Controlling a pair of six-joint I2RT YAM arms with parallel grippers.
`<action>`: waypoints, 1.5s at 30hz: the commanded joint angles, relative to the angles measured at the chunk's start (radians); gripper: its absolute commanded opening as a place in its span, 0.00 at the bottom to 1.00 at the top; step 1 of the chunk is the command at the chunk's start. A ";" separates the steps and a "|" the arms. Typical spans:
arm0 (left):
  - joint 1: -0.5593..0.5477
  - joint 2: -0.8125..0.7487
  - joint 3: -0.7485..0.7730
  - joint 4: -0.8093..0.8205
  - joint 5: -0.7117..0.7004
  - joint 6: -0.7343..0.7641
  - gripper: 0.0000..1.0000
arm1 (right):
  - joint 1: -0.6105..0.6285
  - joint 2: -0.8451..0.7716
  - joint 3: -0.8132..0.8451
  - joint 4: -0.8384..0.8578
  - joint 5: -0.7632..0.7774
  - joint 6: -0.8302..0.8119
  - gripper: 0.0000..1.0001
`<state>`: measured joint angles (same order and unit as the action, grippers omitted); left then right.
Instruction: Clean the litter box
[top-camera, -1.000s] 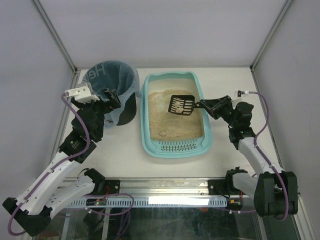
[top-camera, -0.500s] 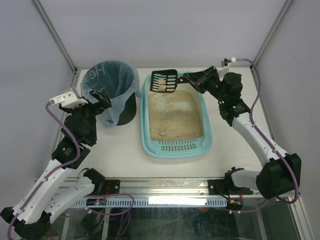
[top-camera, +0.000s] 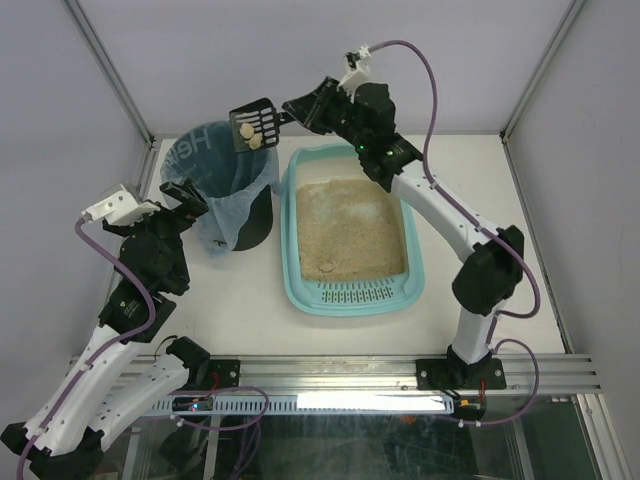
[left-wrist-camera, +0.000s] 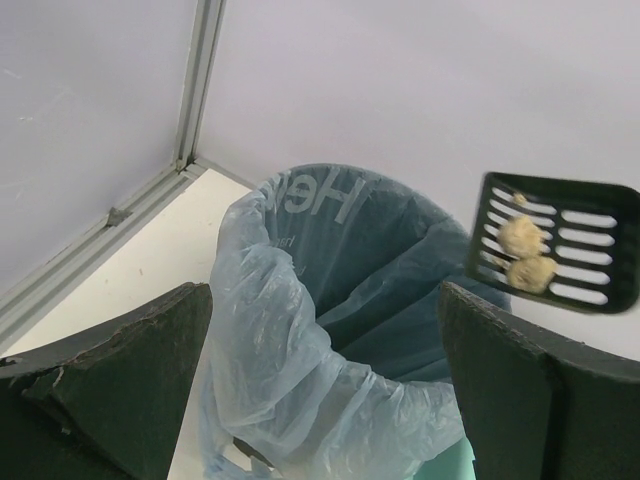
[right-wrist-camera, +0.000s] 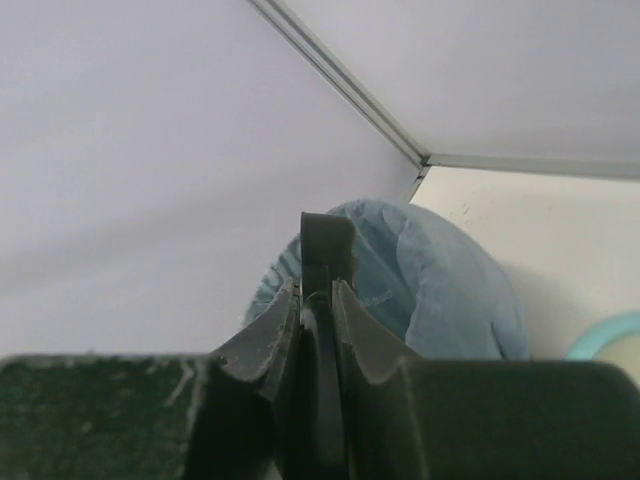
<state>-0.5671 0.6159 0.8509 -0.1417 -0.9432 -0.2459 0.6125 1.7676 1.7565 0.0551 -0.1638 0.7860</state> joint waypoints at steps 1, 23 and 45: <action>0.015 0.001 -0.001 0.027 -0.019 -0.002 0.99 | 0.045 0.117 0.214 0.005 -0.032 -0.318 0.00; 0.038 0.014 0.001 0.027 0.023 -0.005 0.99 | 0.161 0.082 0.143 0.236 -0.168 -1.000 0.00; 0.041 0.049 0.014 0.009 0.090 -0.026 0.99 | 0.159 -0.631 -0.592 0.173 0.459 -0.719 0.00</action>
<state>-0.5346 0.6533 0.8509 -0.1432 -0.8982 -0.2523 0.7712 1.2644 1.2869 0.3229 0.0696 -0.0105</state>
